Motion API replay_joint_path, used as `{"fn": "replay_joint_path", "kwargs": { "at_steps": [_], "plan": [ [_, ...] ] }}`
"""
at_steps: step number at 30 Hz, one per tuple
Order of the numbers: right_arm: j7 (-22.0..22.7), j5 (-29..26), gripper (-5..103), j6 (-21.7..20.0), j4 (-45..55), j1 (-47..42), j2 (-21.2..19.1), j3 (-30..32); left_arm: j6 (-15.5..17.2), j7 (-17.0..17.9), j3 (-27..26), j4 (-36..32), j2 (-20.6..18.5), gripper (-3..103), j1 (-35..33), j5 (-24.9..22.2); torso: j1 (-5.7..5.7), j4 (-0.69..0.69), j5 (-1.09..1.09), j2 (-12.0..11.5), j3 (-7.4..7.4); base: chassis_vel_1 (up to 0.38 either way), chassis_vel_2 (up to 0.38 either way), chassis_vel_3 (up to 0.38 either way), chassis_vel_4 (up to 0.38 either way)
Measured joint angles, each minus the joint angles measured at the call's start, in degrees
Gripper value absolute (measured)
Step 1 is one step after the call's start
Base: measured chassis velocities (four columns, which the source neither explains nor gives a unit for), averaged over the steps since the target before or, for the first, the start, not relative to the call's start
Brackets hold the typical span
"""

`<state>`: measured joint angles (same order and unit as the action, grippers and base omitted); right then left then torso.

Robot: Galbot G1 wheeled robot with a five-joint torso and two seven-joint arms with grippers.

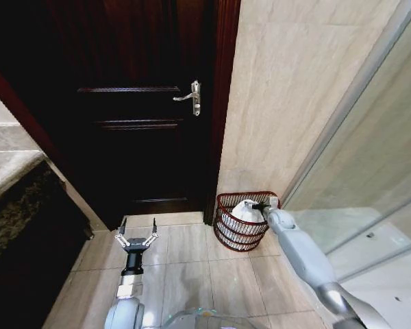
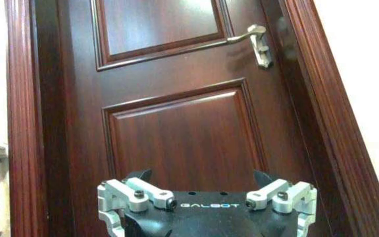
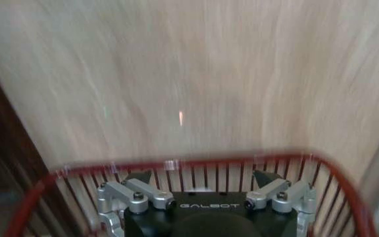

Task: Discard the used towel into the hamper.

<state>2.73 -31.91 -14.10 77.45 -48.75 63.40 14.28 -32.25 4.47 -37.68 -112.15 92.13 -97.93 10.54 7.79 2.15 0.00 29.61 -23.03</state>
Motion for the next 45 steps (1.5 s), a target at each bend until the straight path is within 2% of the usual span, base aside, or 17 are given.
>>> {"fn": "replay_joint_path", "kwargs": {
  "at_steps": [1, 3, 4, 5, 6, 8, 9, 11, 14, 16, 18, 20, 23, 31, 45],
  "plan": [
    [0.0, 0.0, 100, 0.0, 0.0, 0.0, 0.0, 0.0, 0.0, 0.0, 0.0, 0.0, 0.0, 100, 0.0, 0.0, 0.00, 0.00, 0.00, 0.0, 0.00, 0.000, 0.000, 0.000, 0.000],
    [-0.9, 5.5, 100, 11.0, 3.5, -5.8, -0.2, 1.8, 0.7, -0.6, 0.2, 0.1, 0.0, 100, -0.2, -1.0, 0.00, -0.01, 0.03, 0.0, -0.01, 0.000, 0.000, 0.000, 0.000],
    [-1.1, 6.6, 100, 12.9, 4.7, -7.3, 0.0, 2.5, 1.1, -1.1, 0.2, 0.1, 0.0, 100, -0.2, -1.5, 0.00, -0.01, 0.02, 0.0, 0.00, 0.000, 0.000, 0.000, 0.000],
    [-1.1, 6.6, 100, 12.9, 4.7, -7.3, 0.0, 2.5, 1.1, -1.1, 0.2, 0.1, 0.0, 100, -0.2, -1.5, 0.00, -0.01, 0.02, 0.0, 0.00, 0.000, 0.000, 0.000, 0.000],
    [-1.3, 8.0, 100, 15.6, 8.0, -10.8, 0.7, 4.8, 2.4, -2.1, 0.4, -0.1, 0.0, 100, -0.3, -2.9, 0.00, 0.00, 0.00, 0.0, 0.00, 0.000, 0.000, 0.000, 0.000],
    [-1.3, 8.4, 100, 16.7, 10.3, -13.0, 1.6, 6.6, 3.4, -2.5, 0.5, -0.5, 0.0, 100, -0.3, -4.1, 0.00, 0.00, -0.01, 0.0, 0.00, 0.000, 0.000, 0.000, 0.000],
    [-1.2, 9.7, 100, 18.1, 14.3, -17.0, 3.4, 10.0, 5.0, -3.7, 0.4, -1.2, 0.0, 100, -0.3, -6.2, 0.00, 0.01, -0.01, 0.0, 0.00, 0.000, 0.000, 0.000, 0.000],
    [-1.3, 10.1, 100, 18.3, 15.3, -18.1, 4.0, 10.9, 5.4, -4.0, 0.3, -1.4, 0.0, 100, -0.3, -6.7, 0.00, 0.01, -0.01, 0.0, 0.00, 0.000, 0.000, 0.000, 0.000],
    [-3.0, 12.4, 100, 19.3, 26.9, -28.9, 10.2, 17.4, 8.1, -6.2, -0.1, -3.4, -0.5, 100, -1.2, -11.9, -0.01, -0.01, -0.01, 0.0, 0.01, 0.000, 0.000, 0.000, 0.000],
    [-3.6, 13.2, 100, 19.8, 29.2, -31.0, 11.6, 18.4, 8.8, -6.7, -0.1, -3.8, -0.9, 100, -1.4, -13.4, -0.01, -0.01, -0.02, 0.0, 0.01, 0.000, 0.000, 0.000, 0.000],
    [-5.8, 17.5, 100, 22.8, 32.7, -36.1, 15.8, 21.0, 10.0, -7.4, -0.1, -4.2, -2.3, 100, -1.5, -16.0, -0.01, 0.00, -0.01, 0.0, 0.01, 0.000, 0.000, 0.000, 0.000],
    [-6.1, 18.4, 100, 23.5, 33.0, -36.9, 16.6, 21.4, 10.1, -7.5, -0.1, -4.2, -2.5, 100, -1.4, -16.1, -0.01, 0.00, -0.01, 0.0, 0.01, 0.000, 0.000, 0.000, 0.000],
    [-7.1, 21.5, 100, 26.5, 35.2, -42.1, 19.8, 22.2, 11.6, -8.0, 0.0, -4.3, -4.5, 100, -0.7, -16.9, -0.01, 0.00, -0.01, 0.0, 0.00, 0.000, 0.000, 0.000, 0.000],
    [-5.9, 23.0, 100, 29.1, 38.8, -49.4, 21.7, 21.9, 14.2, -7.2, -1.0, -6.1, -6.7, 100, -0.8, -16.5, -0.01, 0.01, 0.00, 0.0, 0.00, 0.000, 0.000, 0.000, 0.000],
    [-3.6, 24.8, 100, 29.3, 41.6, -53.6, 23.4, 21.1, 11.7, -7.1, 0.1, -7.5, -6.8, 100, -2.8, -17.0, 0.01, 0.00, 0.00, 0.0, 0.00, 0.000, 0.000, 0.000, 0.000]
  ]
}}
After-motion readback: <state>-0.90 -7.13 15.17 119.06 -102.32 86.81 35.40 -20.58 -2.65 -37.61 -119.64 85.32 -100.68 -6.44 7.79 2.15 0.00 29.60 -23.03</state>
